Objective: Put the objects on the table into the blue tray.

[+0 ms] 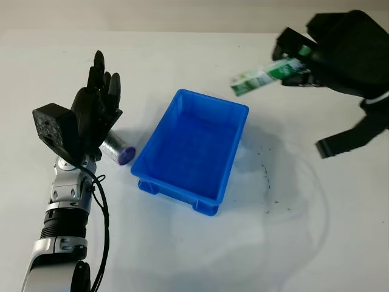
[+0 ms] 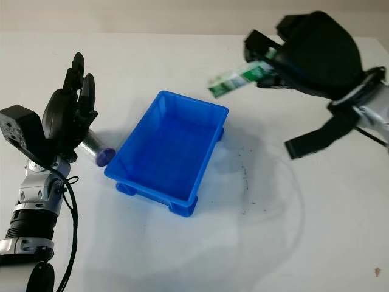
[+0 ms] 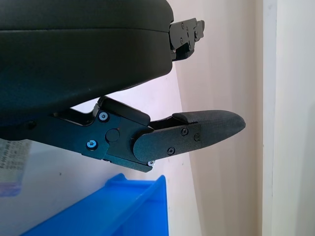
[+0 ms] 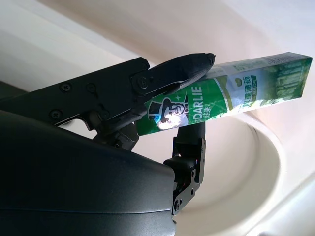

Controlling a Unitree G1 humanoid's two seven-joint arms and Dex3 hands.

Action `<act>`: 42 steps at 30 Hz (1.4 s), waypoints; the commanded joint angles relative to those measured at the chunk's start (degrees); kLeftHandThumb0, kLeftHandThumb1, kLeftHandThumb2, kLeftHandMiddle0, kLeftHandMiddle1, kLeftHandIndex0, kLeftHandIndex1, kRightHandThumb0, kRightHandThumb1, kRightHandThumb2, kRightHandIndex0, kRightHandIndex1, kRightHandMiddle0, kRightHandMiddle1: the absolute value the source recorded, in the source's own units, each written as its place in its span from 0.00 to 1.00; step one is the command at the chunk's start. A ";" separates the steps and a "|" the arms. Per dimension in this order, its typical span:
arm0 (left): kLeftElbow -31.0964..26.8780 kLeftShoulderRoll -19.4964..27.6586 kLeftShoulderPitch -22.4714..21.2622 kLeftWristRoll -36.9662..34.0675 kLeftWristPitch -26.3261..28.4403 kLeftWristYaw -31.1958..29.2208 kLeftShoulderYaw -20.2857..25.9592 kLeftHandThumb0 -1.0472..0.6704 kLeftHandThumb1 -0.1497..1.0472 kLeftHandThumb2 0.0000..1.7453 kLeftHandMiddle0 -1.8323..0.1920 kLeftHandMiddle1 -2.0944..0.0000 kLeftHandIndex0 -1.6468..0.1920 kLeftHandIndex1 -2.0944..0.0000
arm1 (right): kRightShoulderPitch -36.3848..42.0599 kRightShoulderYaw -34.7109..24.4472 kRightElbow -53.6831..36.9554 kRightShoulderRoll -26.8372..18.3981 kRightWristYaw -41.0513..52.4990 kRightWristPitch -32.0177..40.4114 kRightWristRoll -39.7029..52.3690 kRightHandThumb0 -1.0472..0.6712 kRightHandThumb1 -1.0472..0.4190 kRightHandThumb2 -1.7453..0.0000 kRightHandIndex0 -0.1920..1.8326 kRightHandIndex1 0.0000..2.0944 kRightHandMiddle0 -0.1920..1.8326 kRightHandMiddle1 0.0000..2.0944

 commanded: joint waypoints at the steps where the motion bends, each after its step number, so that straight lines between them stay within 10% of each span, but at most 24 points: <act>1: -1.10 0.43 0.83 0.30 -0.33 0.29 0.13 0.19 1.00 0.35 1.00 1.00 1.00 1.00 | 0.32 -0.33 -2.74 1.18 0.01 0.52 0.21 0.27 0.00 0.88 0.63 1.00 0.52 1.00; 12: -1.68 0.16 1.58 0.26 -0.98 1.06 0.20 0.20 1.00 0.35 1.00 1.00 1.00 1.00 | -1.89 0.88 -4.65 6.47 7.34 -7.99 4.27 0.28 0.00 0.87 0.59 1.00 0.48 1.00; 16: -2.35 0.01 2.20 -0.18 -1.07 1.10 0.45 0.20 1.00 0.34 1.00 1.00 1.00 1.00 | -1.10 0.52 -7.36 6.42 25.75 -10.60 10.32 0.21 0.00 0.84 0.34 0.99 0.27 0.99; 17: -2.64 0.01 2.39 -0.24 -0.84 1.14 0.50 0.20 1.00 0.34 1.00 1.00 1.00 1.00 | -0.77 0.41 -8.42 6.16 30.87 -10.87 11.90 0.18 0.00 0.79 0.18 0.81 0.13 0.84; 21: -3.31 0.15 2.83 -0.18 -0.16 1.25 0.58 0.19 1.00 0.34 1.00 1.00 1.00 1.00 | 1.32 -1.03 -10.74 6.16 43.81 -11.67 18.50 0.11 0.00 0.75 0.10 0.15 0.02 0.22; 24: -3.46 0.04 2.93 -0.14 -0.11 1.38 0.59 0.19 1.00 0.34 1.00 1.00 1.00 1.00 | 2.61 -2.43 -12.29 6.20 49.30 -11.41 21.18 0.09 0.00 0.70 0.03 0.03 0.00 0.02; 35: -3.23 -0.56 2.78 0.23 -0.08 1.60 -0.06 0.19 1.00 0.35 1.00 1.00 1.00 1.00 | 6.89 -8.99 -11.88 7.90 43.63 -10.78 22.12 0.14 0.00 0.65 0.00 0.00 0.00 0.00; 42: -3.55 -0.74 2.90 0.35 0.13 1.97 -0.28 0.20 1.00 0.36 1.00 1.00 1.00 1.00 | 14.28 -18.01 -7.49 17.98 51.11 -3.40 48.65 0.14 0.00 0.68 0.00 0.00 0.00 0.00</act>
